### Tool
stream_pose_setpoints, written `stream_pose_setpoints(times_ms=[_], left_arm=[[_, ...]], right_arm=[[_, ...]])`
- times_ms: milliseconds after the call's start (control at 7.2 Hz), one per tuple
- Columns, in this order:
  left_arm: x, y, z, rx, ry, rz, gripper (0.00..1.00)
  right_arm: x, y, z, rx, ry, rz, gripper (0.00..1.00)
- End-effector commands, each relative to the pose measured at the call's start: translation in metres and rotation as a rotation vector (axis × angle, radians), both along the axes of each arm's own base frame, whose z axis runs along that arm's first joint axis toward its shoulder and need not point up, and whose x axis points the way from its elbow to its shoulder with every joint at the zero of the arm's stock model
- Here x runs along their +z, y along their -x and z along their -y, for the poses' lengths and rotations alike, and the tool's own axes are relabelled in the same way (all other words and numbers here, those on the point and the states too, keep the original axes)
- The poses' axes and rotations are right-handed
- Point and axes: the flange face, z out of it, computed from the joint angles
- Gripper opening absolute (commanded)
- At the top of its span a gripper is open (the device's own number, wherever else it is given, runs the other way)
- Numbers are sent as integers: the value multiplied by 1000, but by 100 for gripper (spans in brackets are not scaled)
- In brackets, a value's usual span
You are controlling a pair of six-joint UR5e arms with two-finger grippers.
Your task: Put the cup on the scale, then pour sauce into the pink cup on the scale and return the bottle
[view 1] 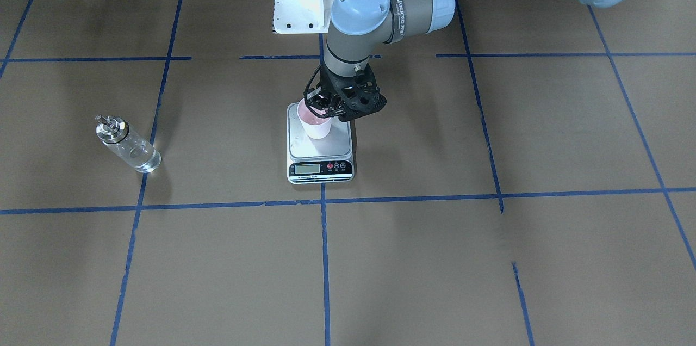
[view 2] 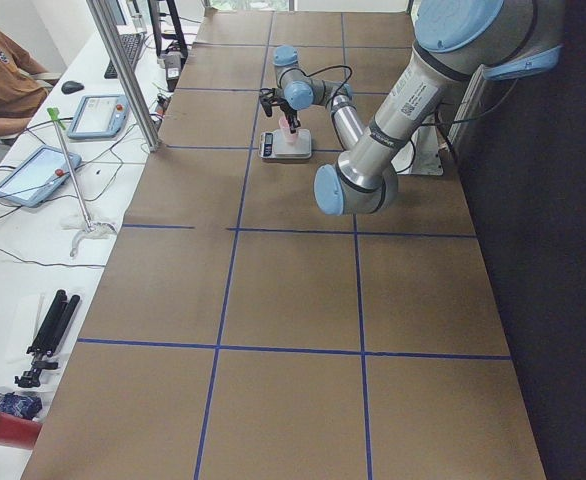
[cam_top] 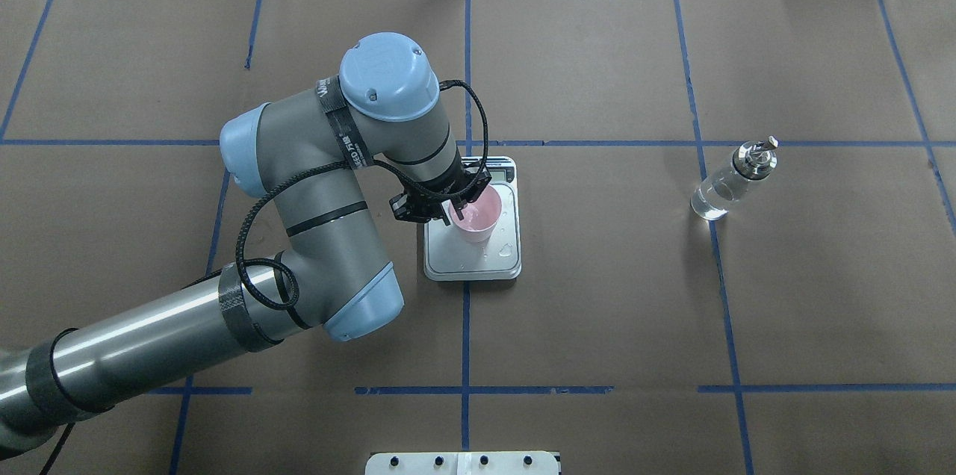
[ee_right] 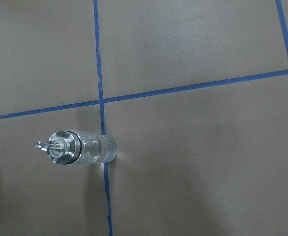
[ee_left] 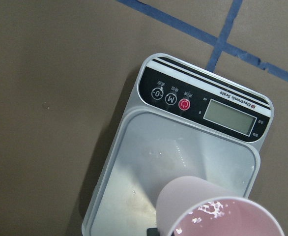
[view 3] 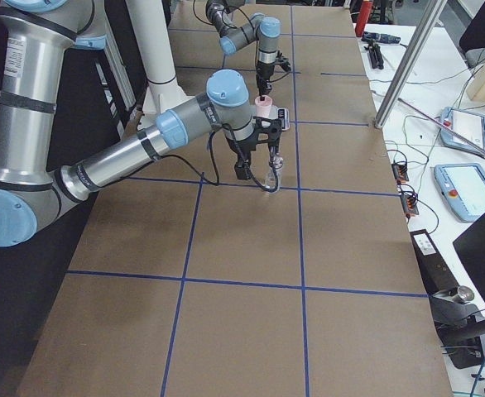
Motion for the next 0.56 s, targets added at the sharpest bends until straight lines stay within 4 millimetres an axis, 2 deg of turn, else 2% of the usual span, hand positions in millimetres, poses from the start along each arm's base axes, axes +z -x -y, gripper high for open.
stream_pose_setpoints(times_ms=[0, 139, 417], left_arm=[[1, 1, 3, -16, -18, 5, 64], [-2, 3, 3, -19, -24, 1, 100], [-25, 29, 2, -33, -52, -43, 100]], right_arm=[[-15, 9, -8, -3, 13, 11, 100], [-21, 13, -13, -6, 19, 16, 100], [-29, 26, -35, -2, 47, -15, 100]])
